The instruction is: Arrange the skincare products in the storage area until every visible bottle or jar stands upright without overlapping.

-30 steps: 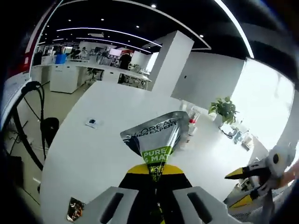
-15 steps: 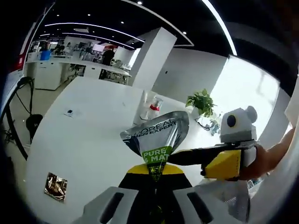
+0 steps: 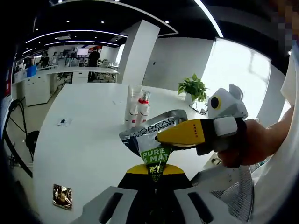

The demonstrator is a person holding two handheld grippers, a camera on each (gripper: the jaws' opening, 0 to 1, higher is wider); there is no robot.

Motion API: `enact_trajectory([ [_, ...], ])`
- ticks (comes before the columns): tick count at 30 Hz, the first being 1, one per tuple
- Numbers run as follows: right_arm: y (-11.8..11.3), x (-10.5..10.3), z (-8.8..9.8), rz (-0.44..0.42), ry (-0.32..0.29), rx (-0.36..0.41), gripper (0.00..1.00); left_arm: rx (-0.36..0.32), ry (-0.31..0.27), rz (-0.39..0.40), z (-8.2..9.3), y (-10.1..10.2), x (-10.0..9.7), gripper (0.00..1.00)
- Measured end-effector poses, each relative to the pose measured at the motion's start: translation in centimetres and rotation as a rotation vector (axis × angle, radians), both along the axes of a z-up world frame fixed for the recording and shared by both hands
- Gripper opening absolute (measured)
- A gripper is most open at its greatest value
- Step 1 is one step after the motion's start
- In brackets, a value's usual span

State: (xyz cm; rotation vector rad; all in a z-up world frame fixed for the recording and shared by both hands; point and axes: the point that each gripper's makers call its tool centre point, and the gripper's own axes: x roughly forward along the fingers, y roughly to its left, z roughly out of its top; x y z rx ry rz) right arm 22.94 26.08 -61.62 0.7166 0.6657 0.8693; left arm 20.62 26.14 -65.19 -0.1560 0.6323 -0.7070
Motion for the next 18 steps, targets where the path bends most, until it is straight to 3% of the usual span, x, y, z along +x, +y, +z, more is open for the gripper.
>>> enact_trajectory([
  [4, -0.1, -0.3, -0.5, 0.015, 0.006, -0.027, 0.12, -0.001, 0.027, -0.013, -0.7, -0.2, -0.3, 0.14],
  [7, -0.4, -0.3, -0.5, 0.020, 0.008, -0.037, 0.10, -0.027, 0.051, -0.005, -1.0, -0.1, -0.5, 0.26],
  [10, -0.9, -0.2, -0.4, 0.028, 0.021, -0.024, 0.10, -0.079, 0.050, -0.004, -0.5, -0.3, -0.6, 0.30],
  [14, -1.0, -0.5, -0.1, 0.075, 0.070, 0.026, 0.09, -0.302, 0.123, 0.068, 0.1, 0.0, -0.3, 0.52],
  [16, -1.2, -0.6, 0.4, 0.085, 0.048, 0.043, 0.09, -0.339, 0.150, 0.090, 0.1, 0.6, -0.1, 0.61],
  [17, -1.3, -0.7, 0.6, 0.098, 0.044, 0.054, 0.09, -0.382, 0.130, 0.052, 1.1, 0.3, -0.1, 0.62],
  [18, -1.3, -0.9, 0.9, 0.117, 0.042, 0.066, 0.09, -0.455, 0.151, 0.025, 1.9, -0.2, -0.3, 0.59],
])
